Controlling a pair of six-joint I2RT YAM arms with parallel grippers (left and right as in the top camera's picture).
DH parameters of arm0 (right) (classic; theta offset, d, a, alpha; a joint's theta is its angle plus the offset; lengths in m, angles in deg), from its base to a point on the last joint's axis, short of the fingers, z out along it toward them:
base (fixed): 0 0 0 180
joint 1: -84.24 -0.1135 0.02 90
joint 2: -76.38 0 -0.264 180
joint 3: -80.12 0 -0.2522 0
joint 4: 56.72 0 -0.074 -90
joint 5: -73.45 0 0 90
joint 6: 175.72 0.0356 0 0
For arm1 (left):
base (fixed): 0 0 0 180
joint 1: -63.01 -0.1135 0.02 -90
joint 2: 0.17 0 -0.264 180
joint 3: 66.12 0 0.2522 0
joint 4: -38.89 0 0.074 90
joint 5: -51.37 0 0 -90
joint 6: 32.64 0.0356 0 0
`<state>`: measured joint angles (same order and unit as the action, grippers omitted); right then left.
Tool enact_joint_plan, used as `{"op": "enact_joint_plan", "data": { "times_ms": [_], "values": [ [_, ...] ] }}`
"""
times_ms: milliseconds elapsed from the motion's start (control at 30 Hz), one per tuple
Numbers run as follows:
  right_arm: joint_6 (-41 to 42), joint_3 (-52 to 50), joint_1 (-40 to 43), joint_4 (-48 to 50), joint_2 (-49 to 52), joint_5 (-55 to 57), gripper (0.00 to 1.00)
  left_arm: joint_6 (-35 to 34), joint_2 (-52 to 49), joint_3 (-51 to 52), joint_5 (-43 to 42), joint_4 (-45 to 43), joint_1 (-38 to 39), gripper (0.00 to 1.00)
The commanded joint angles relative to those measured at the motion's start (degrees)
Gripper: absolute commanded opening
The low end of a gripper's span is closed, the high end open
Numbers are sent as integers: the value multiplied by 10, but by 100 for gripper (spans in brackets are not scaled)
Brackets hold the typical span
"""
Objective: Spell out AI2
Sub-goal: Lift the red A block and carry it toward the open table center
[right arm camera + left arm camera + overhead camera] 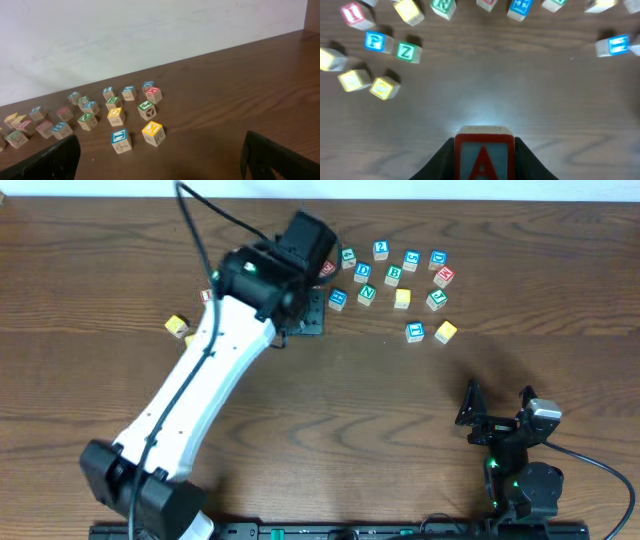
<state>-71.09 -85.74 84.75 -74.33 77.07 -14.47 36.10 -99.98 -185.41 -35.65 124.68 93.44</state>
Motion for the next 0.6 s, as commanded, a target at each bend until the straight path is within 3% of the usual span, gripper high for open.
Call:
{"op": "enact_joint_plan", "data": {
  "times_ms": [0,300,567],
  "values": [
    [3,-1,3,-2,-3,-1,99,-13,-5,127,8,-90,-1,22],
    [3,-1,3,-2,-3,-1,99,0,-5,296,12,-268,-26,22],
    [3,-1,3,-2,-3,-1,99,6,-11,366,12,-365,-33,22]
  ]
}}
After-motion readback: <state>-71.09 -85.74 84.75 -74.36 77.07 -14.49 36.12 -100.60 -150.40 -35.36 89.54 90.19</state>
